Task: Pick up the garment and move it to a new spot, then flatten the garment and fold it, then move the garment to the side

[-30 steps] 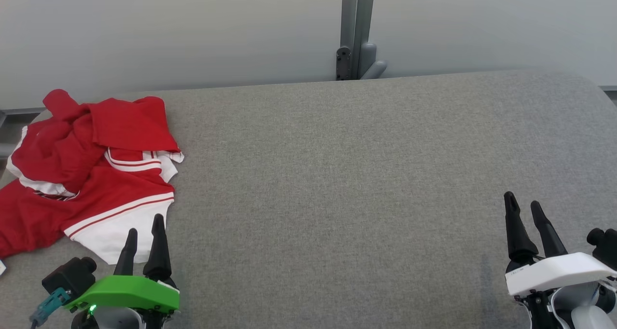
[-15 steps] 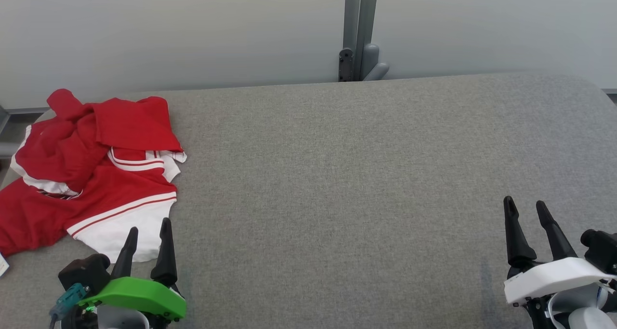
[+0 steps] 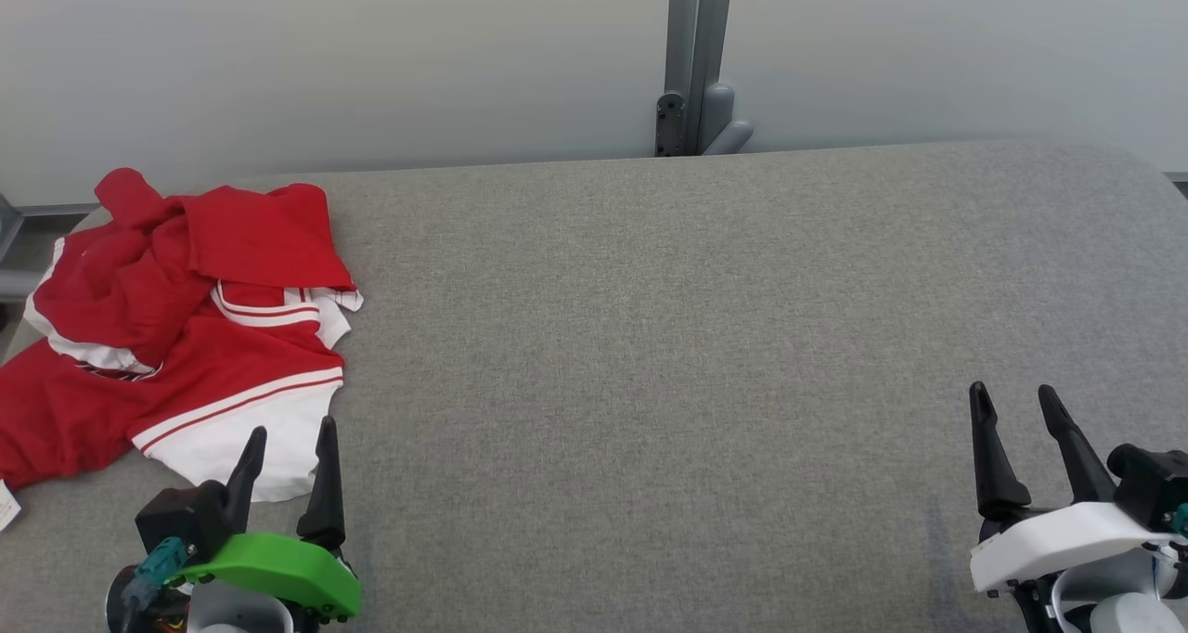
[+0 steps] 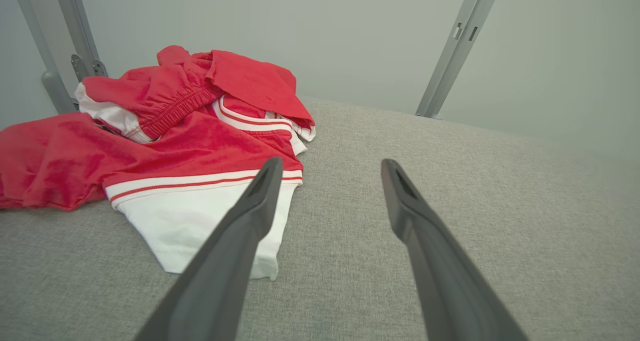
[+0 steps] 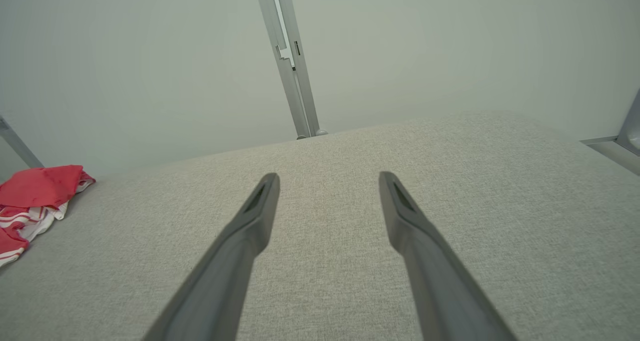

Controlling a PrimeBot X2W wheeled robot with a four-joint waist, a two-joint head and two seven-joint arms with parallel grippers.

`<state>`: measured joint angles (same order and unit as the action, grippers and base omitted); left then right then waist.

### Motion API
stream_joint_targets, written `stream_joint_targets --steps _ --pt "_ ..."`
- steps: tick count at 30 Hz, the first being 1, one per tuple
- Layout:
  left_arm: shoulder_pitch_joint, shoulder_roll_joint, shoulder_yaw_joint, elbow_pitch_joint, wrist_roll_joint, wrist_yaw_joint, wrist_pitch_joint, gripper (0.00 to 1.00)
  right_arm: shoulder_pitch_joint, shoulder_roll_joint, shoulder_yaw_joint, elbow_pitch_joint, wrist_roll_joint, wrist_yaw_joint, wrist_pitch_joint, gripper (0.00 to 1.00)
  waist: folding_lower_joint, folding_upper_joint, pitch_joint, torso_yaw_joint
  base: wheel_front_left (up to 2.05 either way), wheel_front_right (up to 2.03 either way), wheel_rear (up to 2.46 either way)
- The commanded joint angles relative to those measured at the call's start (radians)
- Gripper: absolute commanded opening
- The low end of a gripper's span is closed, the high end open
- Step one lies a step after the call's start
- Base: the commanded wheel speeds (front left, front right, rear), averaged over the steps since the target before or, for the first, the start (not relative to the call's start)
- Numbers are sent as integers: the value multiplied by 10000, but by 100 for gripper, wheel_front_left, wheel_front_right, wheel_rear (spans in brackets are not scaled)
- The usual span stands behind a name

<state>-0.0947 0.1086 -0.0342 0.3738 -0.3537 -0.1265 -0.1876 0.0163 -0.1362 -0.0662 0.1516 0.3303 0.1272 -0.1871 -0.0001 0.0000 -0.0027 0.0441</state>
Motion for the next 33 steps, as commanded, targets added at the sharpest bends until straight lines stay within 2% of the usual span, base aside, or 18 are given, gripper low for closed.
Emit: stream_joint_targets --steps 1,33 --pt "-166 101 -8 -9 326 -24 -107 100 65 -24 -44 -34 -279 34 -124 100 1 0 -5 0 0 0 0" --pt "-228 189 -79 602 2627 -49 -718 100 369 18 -448 -159 -2184 46 -739 100 1 0 -26 216 0 0 0"
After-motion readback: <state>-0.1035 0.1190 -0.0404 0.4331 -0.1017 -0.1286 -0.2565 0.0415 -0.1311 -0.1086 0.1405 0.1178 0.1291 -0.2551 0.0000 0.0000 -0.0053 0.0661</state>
